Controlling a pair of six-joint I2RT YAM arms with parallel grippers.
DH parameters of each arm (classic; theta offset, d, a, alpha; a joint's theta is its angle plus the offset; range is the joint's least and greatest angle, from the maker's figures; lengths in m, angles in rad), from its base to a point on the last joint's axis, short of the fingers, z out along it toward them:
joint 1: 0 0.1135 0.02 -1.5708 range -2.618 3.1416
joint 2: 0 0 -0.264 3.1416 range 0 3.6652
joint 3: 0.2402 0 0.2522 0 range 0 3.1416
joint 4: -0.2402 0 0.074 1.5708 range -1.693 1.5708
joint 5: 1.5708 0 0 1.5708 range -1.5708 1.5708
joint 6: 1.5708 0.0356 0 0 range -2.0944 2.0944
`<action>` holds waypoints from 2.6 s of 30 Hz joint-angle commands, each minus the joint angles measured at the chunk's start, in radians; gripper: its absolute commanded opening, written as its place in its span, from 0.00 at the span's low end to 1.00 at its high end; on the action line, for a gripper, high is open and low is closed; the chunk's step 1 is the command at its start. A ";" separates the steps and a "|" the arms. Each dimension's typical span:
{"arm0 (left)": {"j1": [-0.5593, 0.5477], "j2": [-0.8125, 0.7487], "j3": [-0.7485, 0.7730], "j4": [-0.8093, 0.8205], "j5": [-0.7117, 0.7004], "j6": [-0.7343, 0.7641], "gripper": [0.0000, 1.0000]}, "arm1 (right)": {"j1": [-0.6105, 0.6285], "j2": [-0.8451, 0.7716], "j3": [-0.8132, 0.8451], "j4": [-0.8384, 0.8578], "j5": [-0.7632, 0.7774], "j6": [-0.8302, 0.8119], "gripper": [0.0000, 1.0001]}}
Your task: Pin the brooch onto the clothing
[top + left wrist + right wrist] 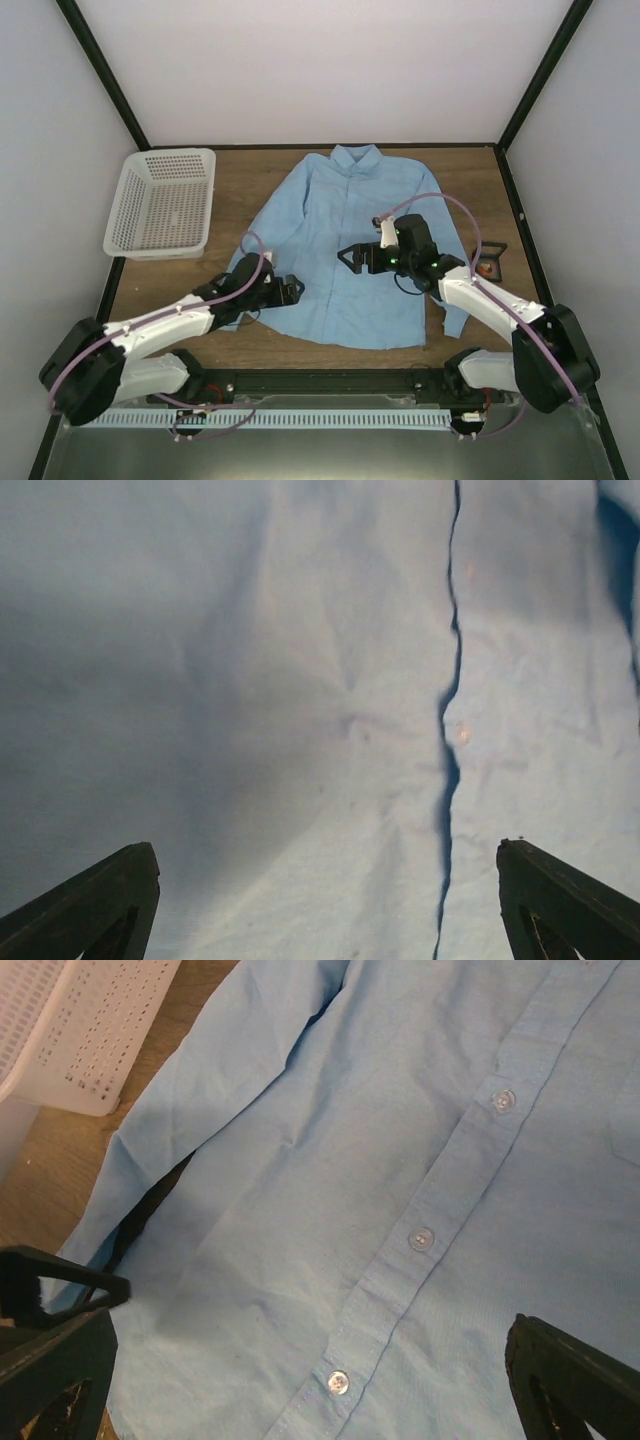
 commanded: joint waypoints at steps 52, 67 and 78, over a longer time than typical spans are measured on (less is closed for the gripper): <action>0.261 -0.447 0.285 -0.617 -0.866 0.041 0.00 | -0.035 -0.012 0.010 -0.026 0.007 -0.037 1.00; 0.462 -0.155 0.654 -0.174 -0.770 0.399 0.00 | -0.024 0.171 0.074 -0.028 -0.214 -0.058 1.00; 0.587 0.079 0.804 -0.164 -0.595 0.450 0.00 | 0.237 0.399 0.279 -0.084 -0.333 -0.111 1.00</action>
